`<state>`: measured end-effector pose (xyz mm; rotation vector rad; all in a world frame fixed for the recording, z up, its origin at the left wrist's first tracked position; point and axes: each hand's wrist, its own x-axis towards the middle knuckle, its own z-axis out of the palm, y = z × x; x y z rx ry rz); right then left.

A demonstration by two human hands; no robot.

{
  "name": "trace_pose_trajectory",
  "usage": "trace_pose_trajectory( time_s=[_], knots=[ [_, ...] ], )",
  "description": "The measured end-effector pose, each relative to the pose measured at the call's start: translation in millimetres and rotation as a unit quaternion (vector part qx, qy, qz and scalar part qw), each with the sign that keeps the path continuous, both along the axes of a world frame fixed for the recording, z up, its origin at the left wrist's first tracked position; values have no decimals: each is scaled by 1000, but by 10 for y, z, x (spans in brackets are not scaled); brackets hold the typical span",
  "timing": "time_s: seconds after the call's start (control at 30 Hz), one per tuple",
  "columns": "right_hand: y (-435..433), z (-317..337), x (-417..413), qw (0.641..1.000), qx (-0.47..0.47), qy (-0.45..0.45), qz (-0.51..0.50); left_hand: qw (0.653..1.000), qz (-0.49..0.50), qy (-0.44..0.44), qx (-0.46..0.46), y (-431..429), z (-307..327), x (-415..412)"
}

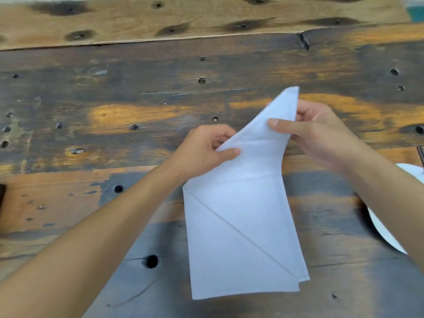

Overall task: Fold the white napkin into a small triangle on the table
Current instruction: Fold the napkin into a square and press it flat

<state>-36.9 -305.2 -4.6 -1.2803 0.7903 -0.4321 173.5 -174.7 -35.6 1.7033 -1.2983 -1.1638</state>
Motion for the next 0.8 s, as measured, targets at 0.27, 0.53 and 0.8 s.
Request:
trace_pose_trajectory(
  time_s=[0.27, 0.53, 0.8],
  knots=[
    [832, 416, -758, 958, -238, 101, 124, 964, -55, -257, -37, 1000, -131, 215],
    [1574, -228, -1339, 803, -536, 213, 153, 892, -60, -421, -152, 1432, -408, 59],
    [1956, -656, -1540, 772, -569, 253, 129, 869, -51, -460, -176, 1574, -516, -87]
  ],
)
